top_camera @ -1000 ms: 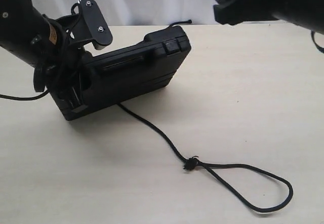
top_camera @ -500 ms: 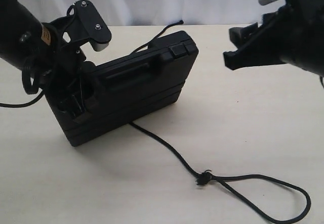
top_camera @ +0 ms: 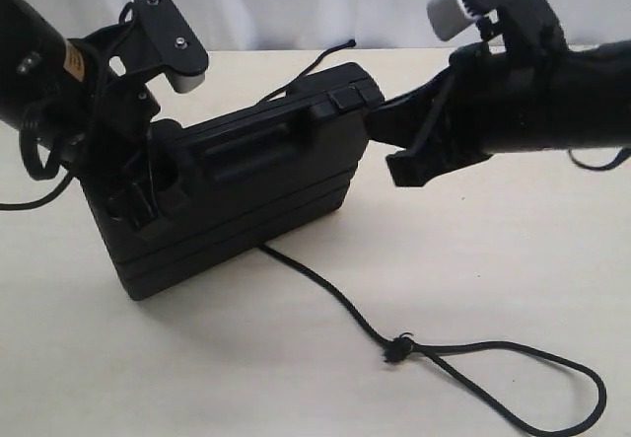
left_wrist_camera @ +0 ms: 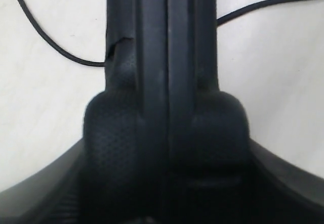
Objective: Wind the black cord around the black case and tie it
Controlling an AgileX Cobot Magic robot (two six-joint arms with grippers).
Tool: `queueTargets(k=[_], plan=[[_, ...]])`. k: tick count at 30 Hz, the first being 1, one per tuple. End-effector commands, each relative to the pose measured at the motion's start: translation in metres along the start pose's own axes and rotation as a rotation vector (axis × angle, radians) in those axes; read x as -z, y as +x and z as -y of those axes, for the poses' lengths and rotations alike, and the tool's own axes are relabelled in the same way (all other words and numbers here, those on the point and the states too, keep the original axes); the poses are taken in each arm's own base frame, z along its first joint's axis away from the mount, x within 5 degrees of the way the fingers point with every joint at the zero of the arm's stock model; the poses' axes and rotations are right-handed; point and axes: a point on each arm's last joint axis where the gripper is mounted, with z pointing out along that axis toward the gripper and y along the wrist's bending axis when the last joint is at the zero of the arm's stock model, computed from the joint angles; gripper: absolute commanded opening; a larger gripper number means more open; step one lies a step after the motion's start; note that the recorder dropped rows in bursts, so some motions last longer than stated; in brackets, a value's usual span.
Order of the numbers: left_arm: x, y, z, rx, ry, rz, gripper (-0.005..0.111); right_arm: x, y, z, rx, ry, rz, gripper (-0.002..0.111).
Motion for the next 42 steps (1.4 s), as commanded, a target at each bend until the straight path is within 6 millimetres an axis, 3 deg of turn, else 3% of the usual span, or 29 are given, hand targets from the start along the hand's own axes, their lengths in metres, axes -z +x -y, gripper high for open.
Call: queueTargets(k=[1,2,7,10,13,15,18,20,24,35,38,42], plan=[[0.023,-0.003,0.006,0.038,0.015,0.117,0.000,0.016,0.005,0.032,-0.087,0.115,-0.439,0.004],[0.023,-0.003,0.008,0.051,0.035,0.119,0.000,0.017,0.011,0.032,-0.061,0.099,-0.526,0.004],[0.013,-0.001,0.021,0.027,0.108,0.142,0.000,0.010,0.034,0.030,-0.078,0.068,-0.592,0.005],[0.008,0.000,0.023,0.016,0.093,0.155,0.000,-0.001,0.057,0.016,-0.040,0.026,-0.660,0.008],[0.008,-0.001,0.023,0.019,0.092,0.161,0.000,-0.016,0.082,-0.010,0.097,0.039,-0.731,0.027],[0.008,-0.001,0.023,0.020,0.090,0.164,0.000,-0.024,0.096,-0.012,0.072,0.128,-0.776,0.044],[0.008,-0.002,0.022,0.019,0.083,0.173,0.000,-0.035,0.109,-0.019,0.085,0.117,-0.814,0.055],[0.008,-0.002,0.022,0.020,0.080,0.178,0.000,-0.045,0.114,-0.025,0.113,0.097,-0.827,0.056],[0.008,-0.002,0.022,0.022,0.081,0.178,0.000,-0.069,0.124,-0.030,0.122,0.089,-0.829,0.052],[0.008,-0.002,0.017,0.054,0.034,0.180,0.000,-0.110,0.145,-0.016,0.181,0.129,-0.882,0.020],[0.008,-0.001,0.012,0.075,-0.017,0.172,0.000,-0.115,0.141,-0.012,0.221,0.150,-0.858,0.004],[0.008,-0.002,0.011,0.098,-0.034,0.179,0.000,-0.123,0.120,-0.006,0.209,0.216,-0.757,0.004]])
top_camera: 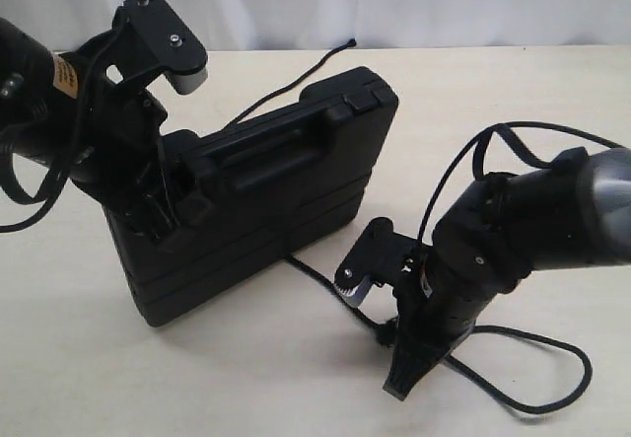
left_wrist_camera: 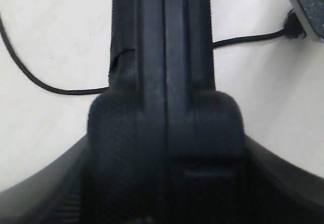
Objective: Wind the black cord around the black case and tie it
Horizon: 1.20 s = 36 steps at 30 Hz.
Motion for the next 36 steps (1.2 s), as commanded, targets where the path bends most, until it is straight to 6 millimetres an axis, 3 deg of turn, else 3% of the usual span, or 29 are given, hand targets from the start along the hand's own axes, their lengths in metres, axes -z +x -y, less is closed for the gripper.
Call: queueTargets(k=[1,7,15,20,25,29,36], plan=[[0.005,-0.007,-0.005,0.023,-0.057,0.076,0.000,0.008,-0.026,0.012,-0.022,0.070,0.123,0.004],[-0.001,-0.012,-0.008,0.117,-0.072,0.109,0.000,0.018,-0.060,0.043,-0.043,0.134,0.205,0.004],[-0.023,-0.014,-0.028,0.209,-0.259,0.100,0.000,0.004,-0.075,0.090,0.043,0.275,0.137,0.004],[-0.027,-0.017,-0.037,0.263,-0.340,0.141,0.000,0.001,-0.087,0.105,0.078,0.317,0.184,0.004],[-0.044,-0.019,-0.037,0.295,-0.325,0.138,0.000,-0.009,-0.102,0.110,0.097,0.326,0.231,0.005],[-0.052,-0.020,-0.037,0.315,-0.312,0.144,0.000,-0.009,-0.107,0.113,-0.063,0.308,0.229,0.019],[-0.047,-0.024,-0.040,0.336,-0.327,0.136,0.000,0.004,-0.096,0.119,-0.250,0.325,0.033,0.055]])
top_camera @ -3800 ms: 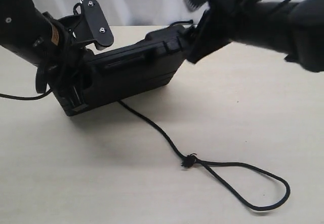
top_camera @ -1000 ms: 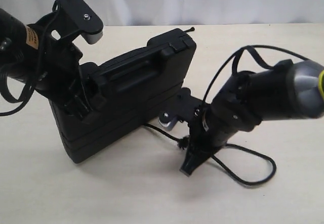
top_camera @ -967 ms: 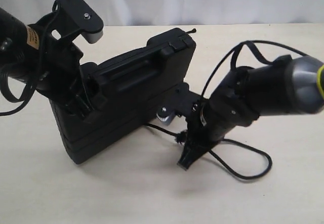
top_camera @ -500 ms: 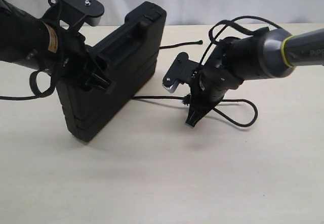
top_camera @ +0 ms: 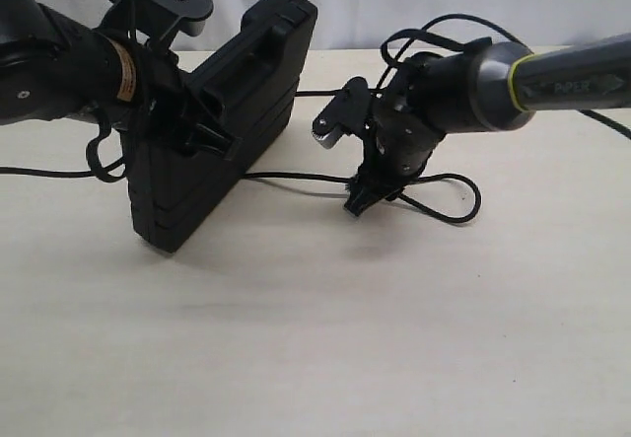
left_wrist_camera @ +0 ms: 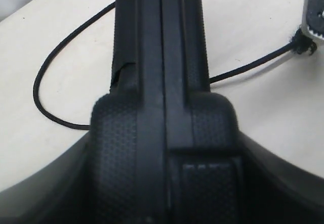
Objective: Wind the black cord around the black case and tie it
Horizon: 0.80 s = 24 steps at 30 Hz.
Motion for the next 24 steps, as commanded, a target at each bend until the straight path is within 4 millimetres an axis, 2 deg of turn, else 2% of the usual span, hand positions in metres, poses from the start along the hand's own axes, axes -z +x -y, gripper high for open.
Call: queueTargets(k=[1,6,10,12,16,21,24], plan=[[0.000,-0.005,-0.001,0.039,-0.008,-0.008,0.000,0.011,0.009,0.007,-0.103,0.014,-0.147,0.058],[0.001,-0.004,-0.002,0.039,-0.013,-0.017,0.000,0.034,0.014,0.016,-0.265,-0.068,-0.176,0.059],[0.001,-0.002,-0.003,0.040,-0.024,-0.039,0.000,0.051,0.014,0.030,-0.584,-0.264,-0.096,0.059],[0.001,-0.001,-0.003,0.040,-0.031,-0.052,0.000,0.054,0.015,0.034,-0.775,-0.378,-0.056,0.059],[0.001,0.000,-0.004,0.040,-0.037,-0.065,0.000,0.038,0.034,0.033,-1.118,-0.500,-0.012,0.059],[0.001,0.000,-0.004,0.040,-0.036,-0.063,0.000,0.011,0.066,0.010,-1.552,-0.511,0.043,0.059],[0.001,0.000,-0.004,0.040,-0.034,-0.059,0.000,0.007,0.072,0.003,-1.706,-0.538,0.036,0.059]])
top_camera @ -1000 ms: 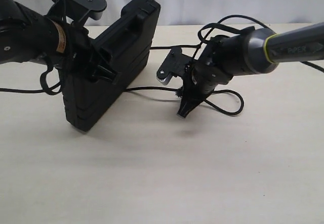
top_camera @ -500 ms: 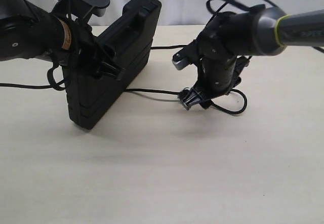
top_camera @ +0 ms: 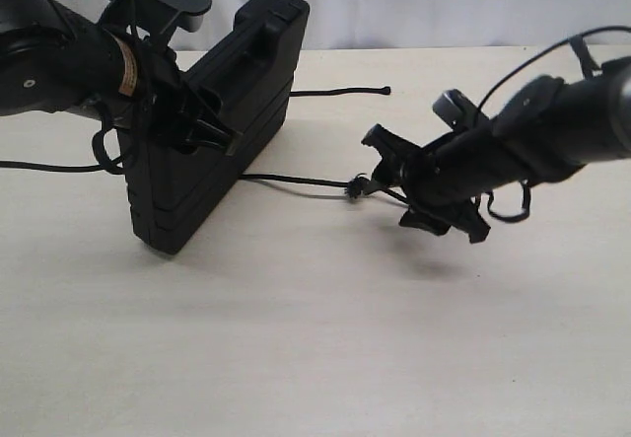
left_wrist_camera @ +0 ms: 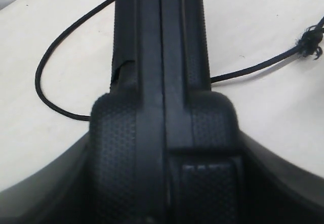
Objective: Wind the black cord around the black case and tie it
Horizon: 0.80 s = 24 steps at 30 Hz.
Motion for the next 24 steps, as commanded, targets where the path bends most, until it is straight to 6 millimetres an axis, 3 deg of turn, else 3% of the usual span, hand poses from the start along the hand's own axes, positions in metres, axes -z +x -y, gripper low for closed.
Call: queueTargets(k=[1,5,10,20,24], plan=[[0.000,0.002,-0.001,0.008,-0.013,-0.024,0.000,-0.003,0.002,0.009,-0.240,-0.067,0.074,0.059],[0.000,0.001,-0.001,0.015,-0.006,-0.019,0.000,-0.003,0.000,0.004,-0.377,-0.125,0.077,0.059],[0.000,0.001,-0.001,0.015,-0.003,-0.015,0.000,-0.004,-0.005,0.002,-0.413,-0.123,0.108,0.059],[0.000,0.001,0.000,0.025,0.002,-0.017,0.000,-0.044,-0.010,-0.002,-0.494,-0.125,0.010,0.058],[0.000,0.002,0.000,0.035,0.004,-0.025,0.000,-0.052,-0.018,0.000,-0.499,-0.093,0.074,0.041]])
